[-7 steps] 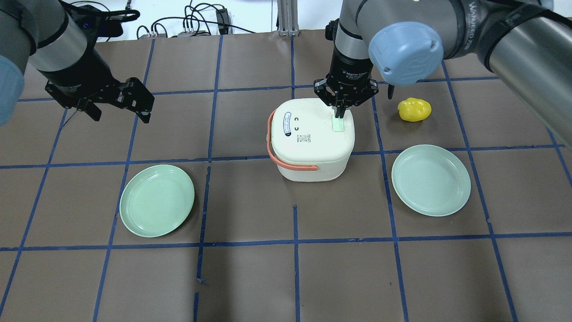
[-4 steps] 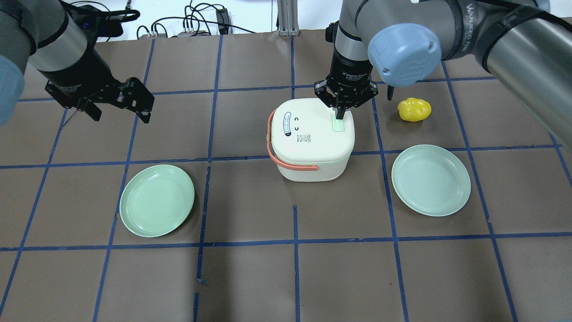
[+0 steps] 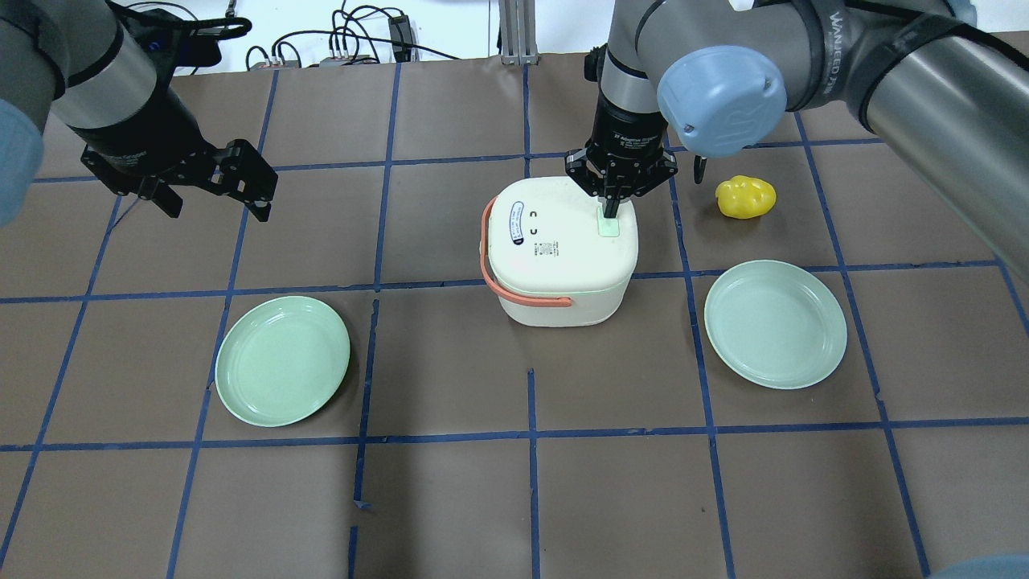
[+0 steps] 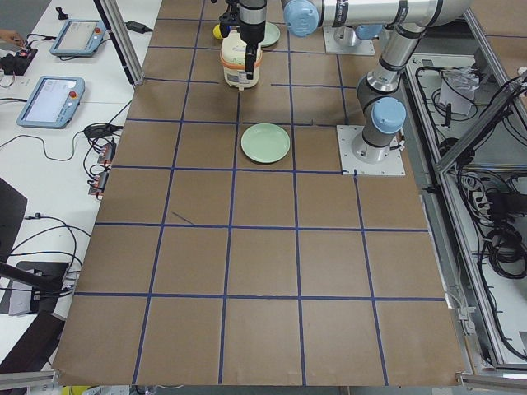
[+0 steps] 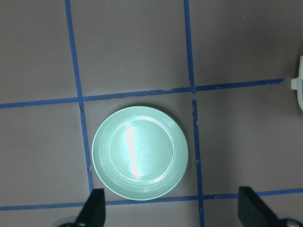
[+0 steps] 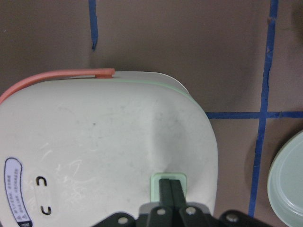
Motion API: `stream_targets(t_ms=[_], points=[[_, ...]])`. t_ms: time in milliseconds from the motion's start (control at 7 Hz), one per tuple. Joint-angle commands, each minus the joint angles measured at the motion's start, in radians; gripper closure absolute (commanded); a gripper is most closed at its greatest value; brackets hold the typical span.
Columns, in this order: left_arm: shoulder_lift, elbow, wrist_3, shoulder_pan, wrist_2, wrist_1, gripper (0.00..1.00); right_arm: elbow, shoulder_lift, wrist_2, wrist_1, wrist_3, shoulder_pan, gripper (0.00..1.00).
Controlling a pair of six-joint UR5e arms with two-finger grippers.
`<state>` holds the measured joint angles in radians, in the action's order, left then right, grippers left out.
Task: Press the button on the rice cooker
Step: 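Lower the right gripper and press down on the green button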
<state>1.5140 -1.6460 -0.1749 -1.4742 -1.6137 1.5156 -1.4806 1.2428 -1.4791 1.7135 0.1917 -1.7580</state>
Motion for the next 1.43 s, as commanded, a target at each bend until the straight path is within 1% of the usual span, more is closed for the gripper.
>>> stream_targets(t_ms=[0,857,1000,1143,1286], points=[[0.000,0.000,0.000,0.000,0.000,0.000,0.00,0.000,-0.005,-0.001,0.000,0.003,0.000,0.87],[0.000,0.000,0.000,0.000,0.000,0.000,0.00,0.009,-0.008,-0.004,-0.003,0.009,0.000,0.86],[0.000,0.000,0.000,0.000,0.000,0.000,0.00,0.023,0.009,-0.004,-0.020,0.009,0.000,0.81],[0.000,0.000,0.000,0.000,0.000,0.000,0.00,0.064,0.033,-0.004,-0.085,0.009,0.000,0.72],[0.000,0.000,0.000,0.000,0.000,0.000,0.00,0.138,0.056,-0.006,-0.186,0.009,0.003,0.45]])
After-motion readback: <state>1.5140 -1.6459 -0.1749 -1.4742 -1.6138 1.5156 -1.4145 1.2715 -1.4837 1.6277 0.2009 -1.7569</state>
